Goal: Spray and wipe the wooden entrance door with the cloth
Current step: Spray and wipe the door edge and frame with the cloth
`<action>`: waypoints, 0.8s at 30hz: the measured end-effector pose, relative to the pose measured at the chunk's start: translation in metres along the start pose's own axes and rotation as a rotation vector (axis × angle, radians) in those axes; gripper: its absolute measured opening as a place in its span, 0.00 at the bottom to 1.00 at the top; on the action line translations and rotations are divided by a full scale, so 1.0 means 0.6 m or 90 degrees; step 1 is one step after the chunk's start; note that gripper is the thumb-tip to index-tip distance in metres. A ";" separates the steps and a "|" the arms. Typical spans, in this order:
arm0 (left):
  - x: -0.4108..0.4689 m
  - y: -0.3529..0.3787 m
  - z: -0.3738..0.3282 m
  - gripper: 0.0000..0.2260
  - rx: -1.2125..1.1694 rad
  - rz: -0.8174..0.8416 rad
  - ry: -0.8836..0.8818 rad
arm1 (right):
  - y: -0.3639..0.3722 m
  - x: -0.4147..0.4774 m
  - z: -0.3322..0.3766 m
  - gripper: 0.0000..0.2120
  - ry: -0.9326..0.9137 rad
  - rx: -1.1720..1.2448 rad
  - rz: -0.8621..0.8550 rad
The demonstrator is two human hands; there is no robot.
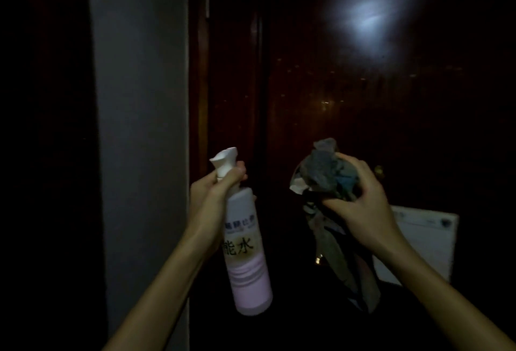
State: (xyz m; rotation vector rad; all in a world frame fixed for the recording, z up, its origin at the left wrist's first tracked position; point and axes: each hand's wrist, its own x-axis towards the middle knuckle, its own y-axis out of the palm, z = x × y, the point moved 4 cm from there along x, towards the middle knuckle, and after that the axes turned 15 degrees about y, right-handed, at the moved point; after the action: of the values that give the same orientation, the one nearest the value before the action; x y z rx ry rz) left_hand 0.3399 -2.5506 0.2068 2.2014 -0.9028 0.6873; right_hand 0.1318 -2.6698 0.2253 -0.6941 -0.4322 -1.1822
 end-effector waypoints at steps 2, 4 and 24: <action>0.041 -0.039 -0.001 0.04 0.016 0.029 0.031 | 0.052 0.035 0.016 0.32 -0.015 -0.028 0.017; 0.088 -0.074 -0.002 0.04 0.028 0.047 0.061 | 0.099 0.079 0.039 0.35 -0.045 -0.044 0.032; 0.326 -0.141 0.059 0.14 0.009 0.011 0.181 | 0.349 0.449 0.232 0.34 -0.507 -0.793 -0.212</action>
State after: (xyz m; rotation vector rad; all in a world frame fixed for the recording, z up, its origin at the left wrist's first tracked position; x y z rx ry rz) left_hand 0.5332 -2.6095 0.2829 2.0435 -0.7724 0.9881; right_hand 0.4258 -2.7149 0.4434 -2.2803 -0.4364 -1.3982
